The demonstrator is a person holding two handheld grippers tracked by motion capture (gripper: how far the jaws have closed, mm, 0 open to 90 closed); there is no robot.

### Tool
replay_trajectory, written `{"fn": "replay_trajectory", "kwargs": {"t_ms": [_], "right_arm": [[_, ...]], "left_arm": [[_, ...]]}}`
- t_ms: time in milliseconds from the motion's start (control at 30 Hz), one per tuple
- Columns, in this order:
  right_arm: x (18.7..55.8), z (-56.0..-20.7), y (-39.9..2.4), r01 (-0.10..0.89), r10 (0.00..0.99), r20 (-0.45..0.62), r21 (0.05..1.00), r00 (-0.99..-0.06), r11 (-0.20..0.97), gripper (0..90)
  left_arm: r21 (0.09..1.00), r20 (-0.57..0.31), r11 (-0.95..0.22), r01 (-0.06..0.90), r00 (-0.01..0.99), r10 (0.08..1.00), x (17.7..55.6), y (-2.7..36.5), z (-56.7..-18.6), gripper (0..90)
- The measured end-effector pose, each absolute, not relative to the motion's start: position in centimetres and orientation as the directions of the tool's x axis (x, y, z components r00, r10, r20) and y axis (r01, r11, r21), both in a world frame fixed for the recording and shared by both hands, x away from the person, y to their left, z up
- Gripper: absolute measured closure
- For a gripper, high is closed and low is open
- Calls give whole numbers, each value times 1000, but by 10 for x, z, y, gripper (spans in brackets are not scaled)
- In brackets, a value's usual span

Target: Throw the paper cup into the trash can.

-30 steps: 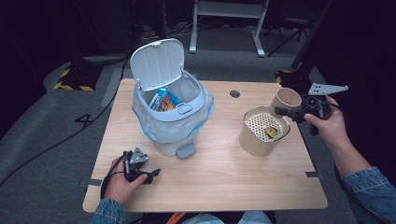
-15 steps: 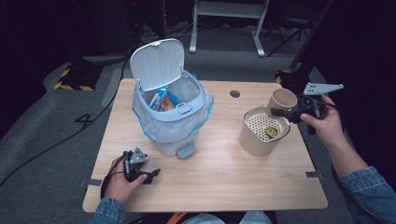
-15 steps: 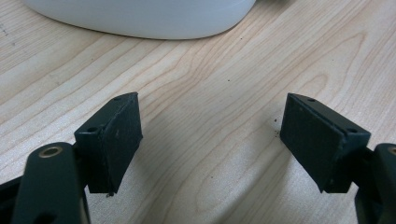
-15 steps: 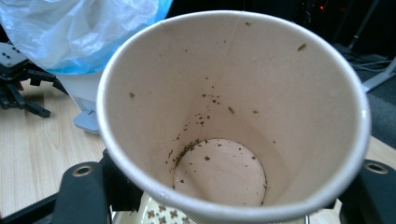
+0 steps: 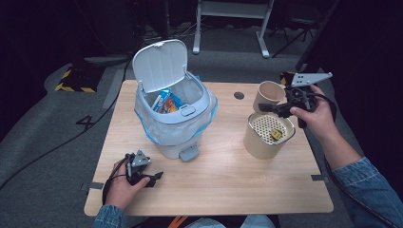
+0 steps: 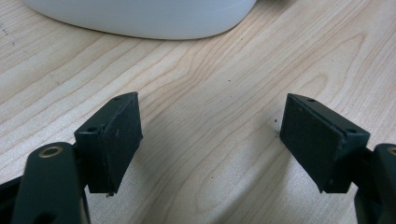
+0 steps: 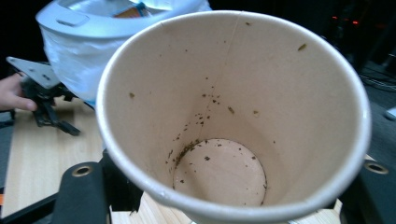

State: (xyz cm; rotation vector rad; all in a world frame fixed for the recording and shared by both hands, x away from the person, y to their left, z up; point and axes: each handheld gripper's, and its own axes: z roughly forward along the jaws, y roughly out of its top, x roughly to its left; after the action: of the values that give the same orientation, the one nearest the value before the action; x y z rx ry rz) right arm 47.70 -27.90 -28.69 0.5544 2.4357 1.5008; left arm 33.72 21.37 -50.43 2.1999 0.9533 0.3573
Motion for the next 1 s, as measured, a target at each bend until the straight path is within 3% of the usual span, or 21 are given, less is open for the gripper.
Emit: {"fn": "replay_trajectory", "kwargs": {"t_ms": [467,1000], "right_arm": [[492,-256,-201,146,342,-1,904,-940,403,307],[506,-235,-128,134,330,-1,913,-944,386,302]], "left_arm": [[699,-24,-482,529,690,723,337,214,-504,209],[698,-23,-483,528,691,722,338,214,-504,209]]}}
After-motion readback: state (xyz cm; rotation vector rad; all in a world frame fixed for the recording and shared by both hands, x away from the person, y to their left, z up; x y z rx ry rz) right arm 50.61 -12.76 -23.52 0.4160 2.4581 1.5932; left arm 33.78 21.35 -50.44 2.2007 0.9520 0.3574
